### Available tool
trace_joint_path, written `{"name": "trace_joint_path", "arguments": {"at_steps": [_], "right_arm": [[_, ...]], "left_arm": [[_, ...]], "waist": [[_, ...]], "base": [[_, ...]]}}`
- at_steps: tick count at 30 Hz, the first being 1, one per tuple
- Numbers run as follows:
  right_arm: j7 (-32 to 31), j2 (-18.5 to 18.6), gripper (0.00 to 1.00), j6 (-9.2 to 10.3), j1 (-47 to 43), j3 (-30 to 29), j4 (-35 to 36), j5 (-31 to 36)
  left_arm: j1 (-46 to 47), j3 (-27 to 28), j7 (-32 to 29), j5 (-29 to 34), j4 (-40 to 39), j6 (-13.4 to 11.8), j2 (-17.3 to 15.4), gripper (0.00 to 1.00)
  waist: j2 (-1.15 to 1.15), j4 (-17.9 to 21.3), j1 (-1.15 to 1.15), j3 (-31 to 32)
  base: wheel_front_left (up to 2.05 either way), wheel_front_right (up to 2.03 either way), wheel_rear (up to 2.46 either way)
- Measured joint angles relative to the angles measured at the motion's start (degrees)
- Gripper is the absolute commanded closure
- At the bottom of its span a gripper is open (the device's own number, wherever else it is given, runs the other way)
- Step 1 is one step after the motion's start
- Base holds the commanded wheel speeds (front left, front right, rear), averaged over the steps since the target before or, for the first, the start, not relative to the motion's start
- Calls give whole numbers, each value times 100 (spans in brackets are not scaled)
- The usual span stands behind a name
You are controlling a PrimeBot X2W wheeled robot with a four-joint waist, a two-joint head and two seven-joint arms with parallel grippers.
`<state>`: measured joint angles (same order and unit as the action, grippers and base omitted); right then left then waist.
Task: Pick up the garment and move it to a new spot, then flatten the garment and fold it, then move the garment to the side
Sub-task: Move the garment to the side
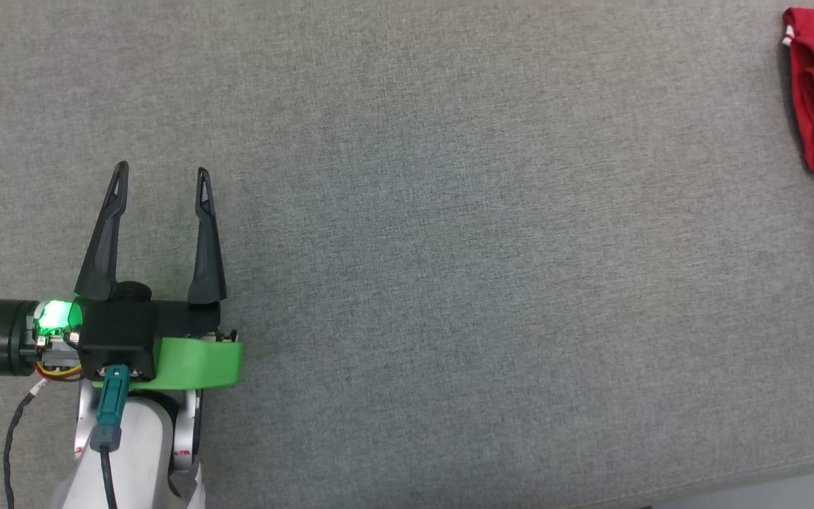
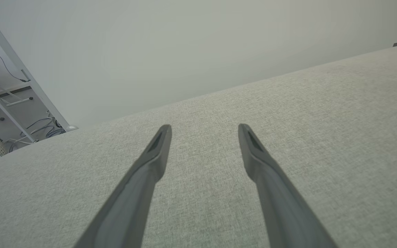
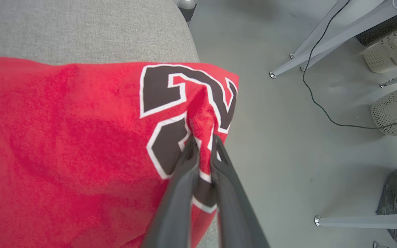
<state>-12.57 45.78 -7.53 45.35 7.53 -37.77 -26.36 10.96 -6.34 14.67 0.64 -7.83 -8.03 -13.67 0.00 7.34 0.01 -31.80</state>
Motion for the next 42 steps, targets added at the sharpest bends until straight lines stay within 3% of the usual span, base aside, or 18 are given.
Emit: {"name": "trace_joint_path", "arguments": {"at_steps": [1,2,10,17,23,30,42], "right_arm": [[62,-54,8,0,2,-19,-94,63],[153,-102,0,0,8,-38,-181,153],[1109,-308,0,0,-24,-263,-275,537],[2030,-757,0,0,-435,-354,512,753],[2553,-1437,0,0,-1073,-738,1618,1050],[2704,-2453,0,0,-2179,-940,3045,1460],[2715,-3532,0,0,-3702,-695,3901,1794]], "left_arm": [[2,-4,0,0,4,-12,-21,0],[2,-9,0,0,18,-19,-38,0],[-69,-80,0,-23,213,-126,-20,0],[-493,-8,0,-175,363,-188,27,0],[-767,81,0,-229,439,-204,123,0],[-967,98,0,-240,579,-172,192,0],[-1121,109,0,-240,809,-45,304,0]], "waist": [[0,-5,0,-40],[0,-11,0,-58],[0,-22,0,269],[0,-19,-1,899],[0,-51,-2,1441],[0,-250,-2,1964],[0,-661,-2,2532]], "base": [[0,0,0],[0,0,0],[0,0,0],[0,0,0],[0,0,0],[0,0,0],[0,0,0]]}}
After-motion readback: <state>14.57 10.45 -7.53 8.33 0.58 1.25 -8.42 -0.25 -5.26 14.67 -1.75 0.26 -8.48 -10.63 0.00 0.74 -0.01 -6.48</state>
